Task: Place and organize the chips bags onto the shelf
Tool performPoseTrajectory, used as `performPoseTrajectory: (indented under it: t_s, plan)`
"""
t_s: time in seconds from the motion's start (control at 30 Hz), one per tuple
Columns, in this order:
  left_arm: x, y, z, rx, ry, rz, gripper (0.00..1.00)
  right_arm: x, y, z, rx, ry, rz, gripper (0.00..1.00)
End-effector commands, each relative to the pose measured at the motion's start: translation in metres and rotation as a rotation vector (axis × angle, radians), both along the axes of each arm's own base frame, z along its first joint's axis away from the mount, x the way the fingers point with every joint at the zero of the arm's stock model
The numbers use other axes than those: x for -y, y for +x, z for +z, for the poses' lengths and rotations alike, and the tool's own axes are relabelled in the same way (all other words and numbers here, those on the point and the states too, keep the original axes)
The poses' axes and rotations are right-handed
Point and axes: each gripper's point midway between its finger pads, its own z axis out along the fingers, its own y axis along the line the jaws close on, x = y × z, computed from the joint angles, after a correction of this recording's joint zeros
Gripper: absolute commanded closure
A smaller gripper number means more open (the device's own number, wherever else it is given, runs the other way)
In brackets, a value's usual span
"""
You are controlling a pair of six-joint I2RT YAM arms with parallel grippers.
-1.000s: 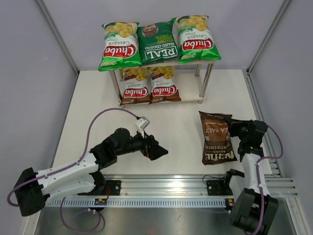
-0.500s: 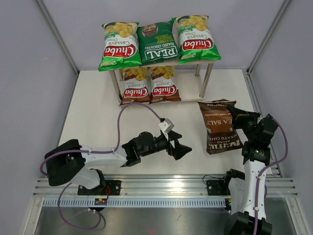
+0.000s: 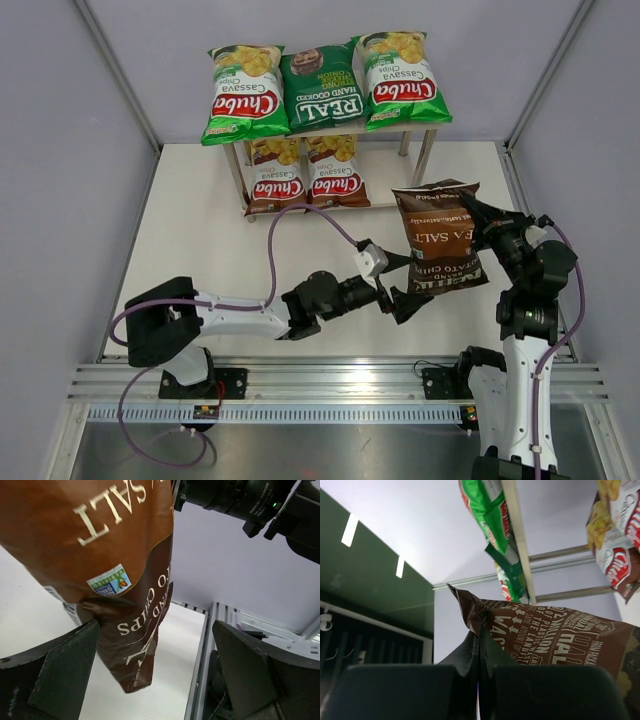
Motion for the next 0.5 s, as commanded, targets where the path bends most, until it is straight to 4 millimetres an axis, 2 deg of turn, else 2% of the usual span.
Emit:
performPoseTrajectory:
  t_s: [0.0, 0.23, 0.37, 0.43, 0.47]
  plan:
    - [0.004, 0.015, 0.036, 0.094, -0.077, 0.178, 0.01, -0.012, -0.027, 0.063, 0.177, 0.064, 0.067, 1.0]
    - [-0.008, 0.024, 0.037, 0.05, -0.134, 0.288, 0.01, -0.023, -0.049, 0.094, 0.249, 0.081, 0.117, 1.0]
    - [-0.003, 0.017, 0.043, 0.047, -0.177, 0.254, 0.01, -0.027, -0.067, 0.112, 0.301, 0.088, 0.135, 1.0]
    - [0.005, 0.006, 0.05, 0.066, -0.195, 0.19, 0.01, -0.028, -0.073, 0.116, 0.312, 0.105, 0.143, 1.0]
    - [0.009, 0.0, 0.06, 0.078, -0.215, 0.162, 0.01, -0.029, -0.077, 0.119, 0.328, 0.108, 0.149, 1.0]
